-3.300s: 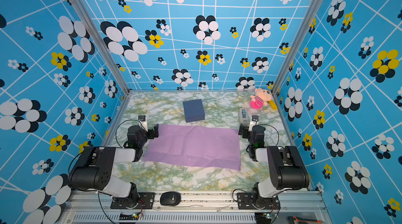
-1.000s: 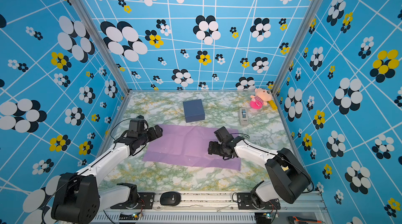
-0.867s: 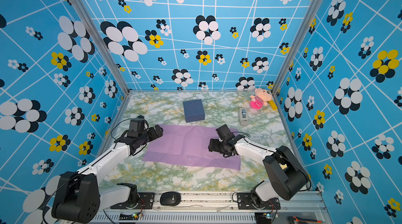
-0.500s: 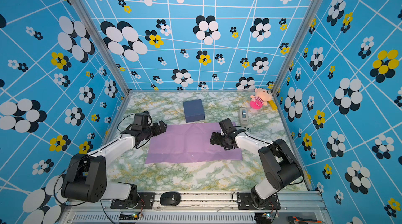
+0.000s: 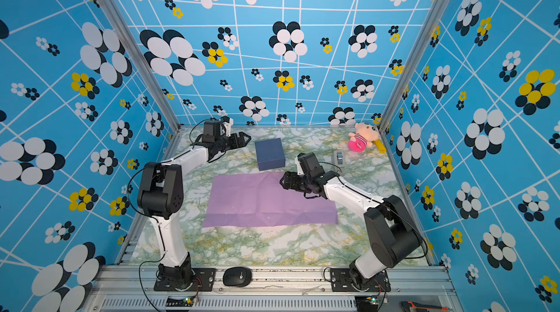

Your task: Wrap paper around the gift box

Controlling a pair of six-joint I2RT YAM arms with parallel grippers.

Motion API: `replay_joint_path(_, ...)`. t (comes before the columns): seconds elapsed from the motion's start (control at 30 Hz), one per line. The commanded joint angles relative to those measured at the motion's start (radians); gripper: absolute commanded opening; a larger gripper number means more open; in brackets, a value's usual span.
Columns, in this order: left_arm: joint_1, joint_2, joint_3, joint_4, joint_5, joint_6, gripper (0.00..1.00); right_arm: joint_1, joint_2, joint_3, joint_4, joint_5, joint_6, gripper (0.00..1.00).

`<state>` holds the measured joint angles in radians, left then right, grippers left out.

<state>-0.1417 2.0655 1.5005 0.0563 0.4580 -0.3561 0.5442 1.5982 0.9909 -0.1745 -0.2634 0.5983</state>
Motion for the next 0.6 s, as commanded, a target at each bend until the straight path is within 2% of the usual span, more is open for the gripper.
replay_joint_path(0.0,-0.02,0.095,0.101,0.031,0.073,0.038,0.95,0.023,0.064,0.05,0.055,-0.052,0.015,0.77)
replay_joint_path(0.37,-0.06,0.359,0.416,0.03,0.265,0.024,0.94,-0.011,0.164,0.031,0.074,-0.071,0.058,0.66)
replay_joint_path(0.57,-0.07,0.426,0.502,0.023,0.328,0.035,0.94,-0.024,0.184,0.021,0.064,-0.069,0.063,0.65)
